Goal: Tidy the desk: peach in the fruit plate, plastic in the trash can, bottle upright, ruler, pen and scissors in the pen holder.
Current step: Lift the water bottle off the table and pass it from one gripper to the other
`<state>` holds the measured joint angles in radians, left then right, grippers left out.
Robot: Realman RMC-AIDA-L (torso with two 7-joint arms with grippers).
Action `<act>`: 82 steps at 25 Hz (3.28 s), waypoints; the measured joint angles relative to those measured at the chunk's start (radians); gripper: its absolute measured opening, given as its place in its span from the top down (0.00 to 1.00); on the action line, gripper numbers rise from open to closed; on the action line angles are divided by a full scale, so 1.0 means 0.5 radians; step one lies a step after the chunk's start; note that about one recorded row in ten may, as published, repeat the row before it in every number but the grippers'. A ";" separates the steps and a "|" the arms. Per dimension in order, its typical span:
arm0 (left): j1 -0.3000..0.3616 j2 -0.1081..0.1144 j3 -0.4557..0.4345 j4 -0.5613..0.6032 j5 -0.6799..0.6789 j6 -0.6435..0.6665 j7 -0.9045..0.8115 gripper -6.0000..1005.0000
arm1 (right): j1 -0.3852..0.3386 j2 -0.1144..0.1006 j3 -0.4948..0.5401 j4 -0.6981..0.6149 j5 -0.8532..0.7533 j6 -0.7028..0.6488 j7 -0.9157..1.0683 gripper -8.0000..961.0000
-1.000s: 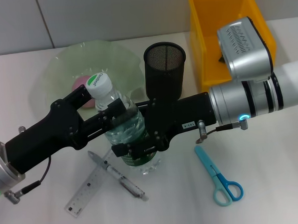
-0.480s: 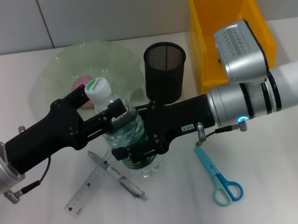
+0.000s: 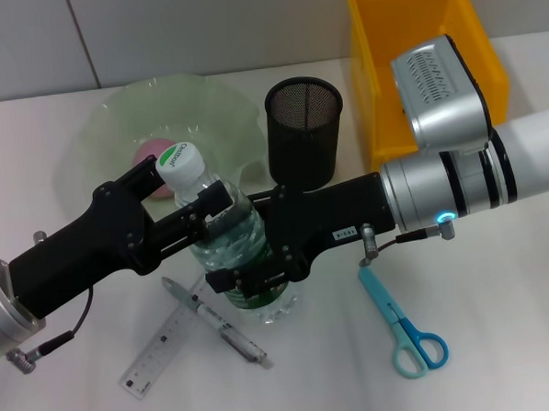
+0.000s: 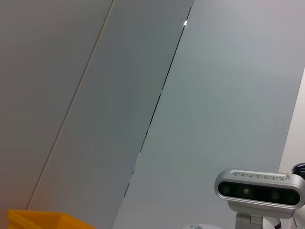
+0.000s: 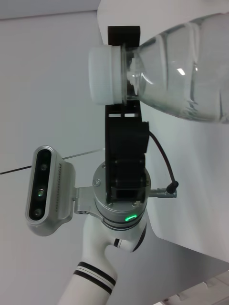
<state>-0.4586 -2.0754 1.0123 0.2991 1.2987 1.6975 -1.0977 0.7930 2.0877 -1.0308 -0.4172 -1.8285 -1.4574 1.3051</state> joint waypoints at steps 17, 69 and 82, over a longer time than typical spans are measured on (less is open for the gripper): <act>0.000 -0.002 0.000 -0.002 0.006 -0.003 -0.004 0.27 | 0.000 0.000 -0.014 -0.003 0.003 -0.016 0.000 0.20; 0.008 0.007 -0.041 -0.028 -0.002 -0.020 -0.025 0.55 | 0.019 0.000 -0.044 -0.019 0.052 0.002 0.157 0.19; 0.006 0.011 -0.049 -0.024 -0.017 -0.021 -0.082 0.55 | -0.001 -0.001 -0.143 -0.088 0.048 0.009 0.147 0.19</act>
<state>-0.4557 -2.0701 0.9878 0.2869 1.2900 1.6872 -1.1389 0.7925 2.0871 -1.1022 -0.4613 -1.8043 -1.4531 1.3785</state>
